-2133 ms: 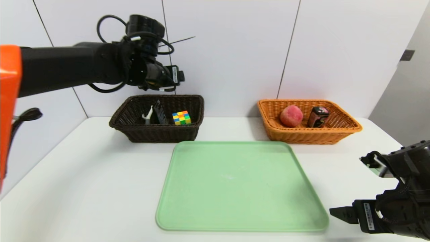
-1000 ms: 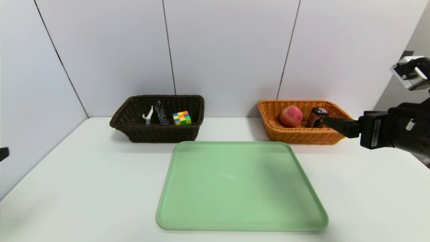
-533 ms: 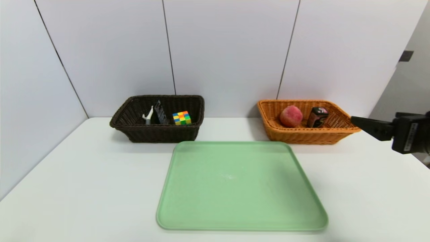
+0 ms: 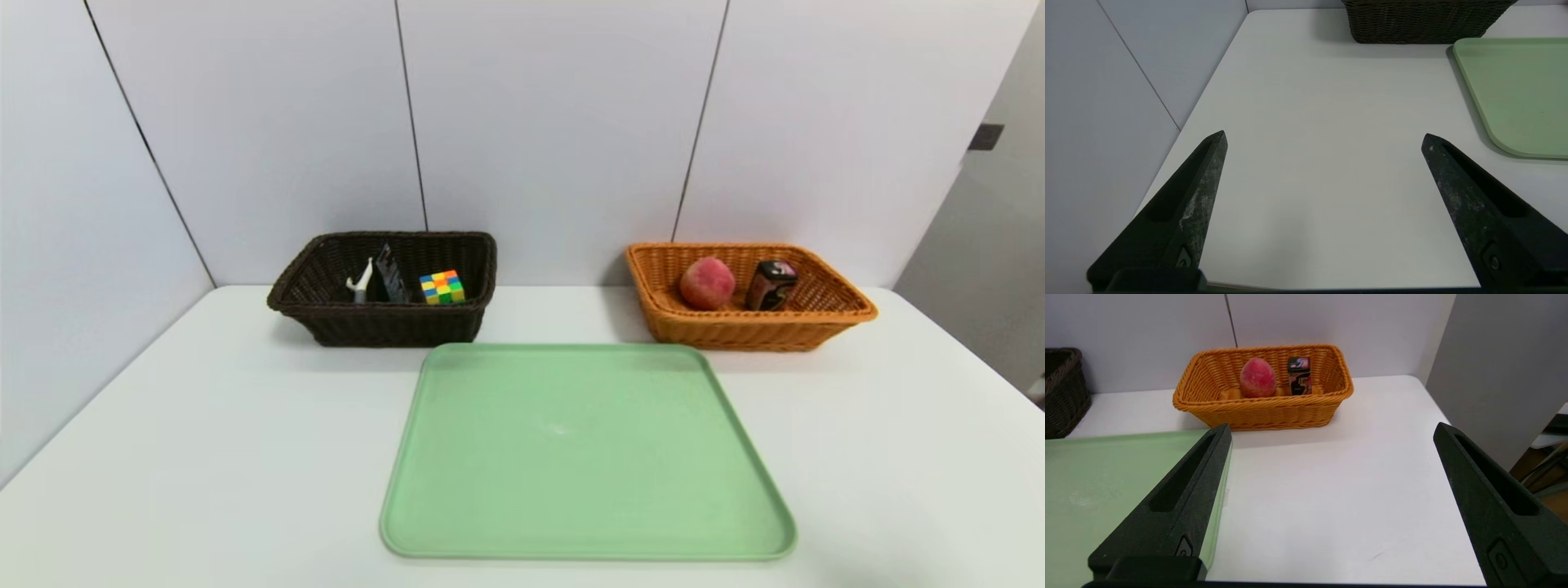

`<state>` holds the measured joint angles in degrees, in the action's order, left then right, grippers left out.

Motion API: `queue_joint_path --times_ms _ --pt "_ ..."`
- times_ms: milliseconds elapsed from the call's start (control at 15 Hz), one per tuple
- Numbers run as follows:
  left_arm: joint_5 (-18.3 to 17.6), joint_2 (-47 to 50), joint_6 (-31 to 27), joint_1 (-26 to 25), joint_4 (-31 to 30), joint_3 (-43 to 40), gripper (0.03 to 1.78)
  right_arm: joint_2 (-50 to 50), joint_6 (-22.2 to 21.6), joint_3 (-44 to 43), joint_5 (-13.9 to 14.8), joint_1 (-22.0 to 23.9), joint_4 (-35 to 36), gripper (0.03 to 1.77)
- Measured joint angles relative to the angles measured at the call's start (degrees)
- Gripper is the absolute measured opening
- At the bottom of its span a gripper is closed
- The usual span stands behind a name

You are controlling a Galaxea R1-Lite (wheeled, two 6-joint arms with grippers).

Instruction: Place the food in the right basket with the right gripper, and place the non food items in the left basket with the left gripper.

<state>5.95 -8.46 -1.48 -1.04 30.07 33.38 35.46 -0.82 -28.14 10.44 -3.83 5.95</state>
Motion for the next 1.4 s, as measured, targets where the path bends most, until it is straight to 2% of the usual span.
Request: queue_joint_path --times_ms 267,467,533,667,800,933,1000,1067,1133,1200,1400 --pt "-0.20 3.73 -0.95 0.07 -2.27 -3.01 1.69 -15.40 2.07 4.52 0.17 2.71 -5.22 1.71" --pt "0.35 6.99 -3.04 0.24 -3.21 -5.66 1.69 -26.82 7.18 7.00 -0.05 3.54 -10.80 1.71" --pt "0.49 7.61 -2.95 0.30 -4.69 -6.25 1.69 -29.66 9.05 8.08 -0.05 3.67 -10.69 1.71" --pt "0.94 8.25 -2.60 0.41 -8.00 -8.08 1.69 -33.01 12.58 11.91 -0.18 3.78 -6.13 1.71" --pt "1.02 8.41 -2.54 0.44 -14.70 -12.04 1.69 -34.54 15.69 17.99 -0.79 3.83 3.45 1.71" --pt "1.02 8.48 -2.90 0.44 -25.48 -19.46 1.69 -35.17 16.47 24.89 -3.94 3.85 14.10 1.71" --pt "0.99 8.48 -3.21 0.44 -31.50 -23.95 1.69 -35.35 16.21 26.47 -6.64 3.85 17.16 1.71" --pt "0.94 8.48 -3.56 0.44 -37.43 -28.09 1.69 -35.46 15.81 27.28 -9.34 3.85 16.92 1.71" --pt "1.01 8.48 -3.60 0.44 -42.83 -30.79 1.69 -35.51 15.14 27.70 -11.40 3.83 13.99 1.71" --pt "1.16 8.48 -3.54 0.44 -44.53 -32.15 1.69 -35.54 14.18 27.95 -13.02 3.83 8.22 1.71" --pt "0.11 8.48 -2.35 0.44 -38.39 -33.22 1.69 -35.54 10.51 28.06 -13.68 3.83 -5.53 1.71"
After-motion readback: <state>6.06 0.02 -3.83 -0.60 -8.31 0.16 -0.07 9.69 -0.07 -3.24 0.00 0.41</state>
